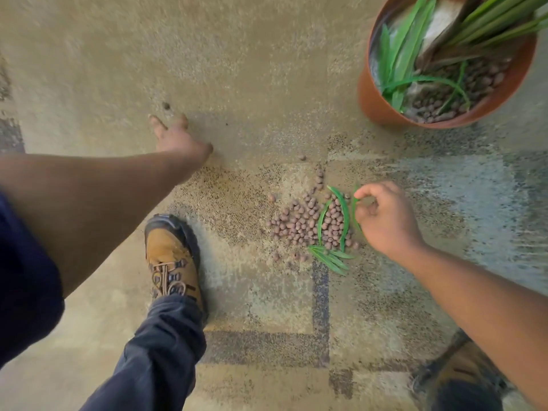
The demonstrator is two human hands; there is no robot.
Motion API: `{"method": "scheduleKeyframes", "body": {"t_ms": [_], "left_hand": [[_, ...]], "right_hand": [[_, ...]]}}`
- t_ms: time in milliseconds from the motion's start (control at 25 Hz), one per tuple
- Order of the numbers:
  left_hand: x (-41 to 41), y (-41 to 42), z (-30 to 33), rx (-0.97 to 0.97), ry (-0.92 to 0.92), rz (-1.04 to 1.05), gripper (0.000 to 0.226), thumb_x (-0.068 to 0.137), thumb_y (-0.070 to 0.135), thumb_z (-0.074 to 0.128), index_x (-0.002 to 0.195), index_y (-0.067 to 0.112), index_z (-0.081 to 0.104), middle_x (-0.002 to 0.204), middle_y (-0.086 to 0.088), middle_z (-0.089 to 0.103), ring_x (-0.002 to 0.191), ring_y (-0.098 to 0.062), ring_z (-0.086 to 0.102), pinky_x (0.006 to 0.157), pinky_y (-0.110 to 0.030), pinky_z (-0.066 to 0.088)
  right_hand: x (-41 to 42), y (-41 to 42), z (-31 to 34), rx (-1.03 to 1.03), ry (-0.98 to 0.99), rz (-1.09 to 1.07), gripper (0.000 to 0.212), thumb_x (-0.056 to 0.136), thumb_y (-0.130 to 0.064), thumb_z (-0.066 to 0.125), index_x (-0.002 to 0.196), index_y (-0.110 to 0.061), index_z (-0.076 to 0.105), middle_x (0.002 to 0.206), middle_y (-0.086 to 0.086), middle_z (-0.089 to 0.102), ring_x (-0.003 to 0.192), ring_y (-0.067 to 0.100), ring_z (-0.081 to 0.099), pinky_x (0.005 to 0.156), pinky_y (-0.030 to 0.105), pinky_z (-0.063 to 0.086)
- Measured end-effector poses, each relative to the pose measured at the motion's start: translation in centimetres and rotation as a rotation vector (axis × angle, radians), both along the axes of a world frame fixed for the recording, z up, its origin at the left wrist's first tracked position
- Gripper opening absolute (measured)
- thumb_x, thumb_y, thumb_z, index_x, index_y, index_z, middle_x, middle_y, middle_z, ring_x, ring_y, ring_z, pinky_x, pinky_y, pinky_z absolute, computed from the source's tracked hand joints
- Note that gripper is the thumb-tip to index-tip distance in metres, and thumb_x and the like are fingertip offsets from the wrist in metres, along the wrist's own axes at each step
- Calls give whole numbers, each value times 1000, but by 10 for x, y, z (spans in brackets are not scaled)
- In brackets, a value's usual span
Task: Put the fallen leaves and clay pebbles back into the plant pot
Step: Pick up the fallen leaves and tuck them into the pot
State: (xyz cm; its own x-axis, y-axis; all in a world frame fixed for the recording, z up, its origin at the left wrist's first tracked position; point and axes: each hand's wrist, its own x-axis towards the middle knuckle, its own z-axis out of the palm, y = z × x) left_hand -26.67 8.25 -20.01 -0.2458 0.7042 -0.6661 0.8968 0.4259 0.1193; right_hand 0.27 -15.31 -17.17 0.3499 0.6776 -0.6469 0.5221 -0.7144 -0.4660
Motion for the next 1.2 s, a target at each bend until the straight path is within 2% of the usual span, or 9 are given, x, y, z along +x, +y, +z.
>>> {"method": "scheduleKeyframes", "body": {"t_ms": [120, 200, 280, 400, 560, 680, 920, 1120, 1200], "left_hand": [[-7, 19, 0, -10, 29, -54, 90, 93, 20, 74, 162, 27, 17, 169, -6, -19, 144, -40, 40, 69, -22, 54], [-9, 32, -3, -12, 42, -117, 85, 92, 14, 74, 160, 24, 25, 170, -11, -6, 143, -39, 41, 74, -18, 48], [-11, 45, -7, -7, 34, -201, 73, 91, 6, 72, 154, 17, 38, 164, -14, 23, 118, -31, 61, 77, -22, 53], [-11, 53, -8, 19, 74, -246, 45, 90, -3, 65, 133, 6, 56, 132, -13, 56, 77, -21, 62, 56, -28, 53], [-9, 46, -8, 99, 230, -459, 27, 87, -6, 55, 112, -2, 64, 131, -19, 53, 112, -32, 56, 96, -40, 55], [15, 13, -1, 189, 32, -499, 30, 95, -1, 56, 121, 6, 68, 140, -11, 48, 119, -25, 54, 106, -31, 47], [78, -115, 1, 63, -392, -746, 36, 95, 0, 59, 126, 16, 69, 137, 4, 53, 121, -12, 57, 85, -2, 37], [98, -147, 2, 5, -393, -691, 50, 88, -12, 54, 125, 17, 70, 151, -3, 47, 136, -24, 52, 103, -23, 52], [99, -153, 3, 34, -397, -691, 47, 87, -9, 57, 122, 18, 71, 145, -1, 49, 132, -23, 53, 102, -25, 53]], "right_hand": [[-5, 10, -11, -54, 0, 10, 21, 98, -12, 65, 118, -18, 66, 133, 0, 53, 79, -1, 52, 64, 11, 40], [-8, 20, -19, -85, 0, 41, 28, 98, -14, 66, 126, -17, 64, 139, 1, 52, 80, 3, 55, 66, 12, 43], [-10, 28, -27, -114, 13, 60, 34, 97, -16, 68, 131, -17, 63, 142, 0, 51, 88, 8, 56, 77, 15, 48], [-13, 35, -36, -137, 25, 37, 36, 96, -16, 69, 132, -18, 63, 144, 1, 50, 117, 20, 58, 110, 38, 50], [-13, 37, -35, -129, 48, -56, 35, 97, -15, 68, 132, -18, 63, 149, 3, 46, 122, 21, 57, 109, 35, 48], [-9, 32, -31, -125, 16, -54, 34, 98, -15, 67, 132, -17, 63, 149, 3, 45, 114, 16, 55, 99, 26, 44], [0, 17, -29, -156, -131, -125, 27, 91, -12, 75, 115, -16, 63, 136, 10, 48, 119, 27, 55, 108, 34, 45], [0, -1, -36, -229, 20, -48, 35, 92, -15, 75, 121, -18, 55, 111, 2, 61, 84, 17, 65, 60, 17, 49], [-5, -5, -41, -217, -2, -4, 36, 93, -10, 72, 125, -14, 57, 118, 4, 62, 90, 18, 64, 62, 18, 52]]}}
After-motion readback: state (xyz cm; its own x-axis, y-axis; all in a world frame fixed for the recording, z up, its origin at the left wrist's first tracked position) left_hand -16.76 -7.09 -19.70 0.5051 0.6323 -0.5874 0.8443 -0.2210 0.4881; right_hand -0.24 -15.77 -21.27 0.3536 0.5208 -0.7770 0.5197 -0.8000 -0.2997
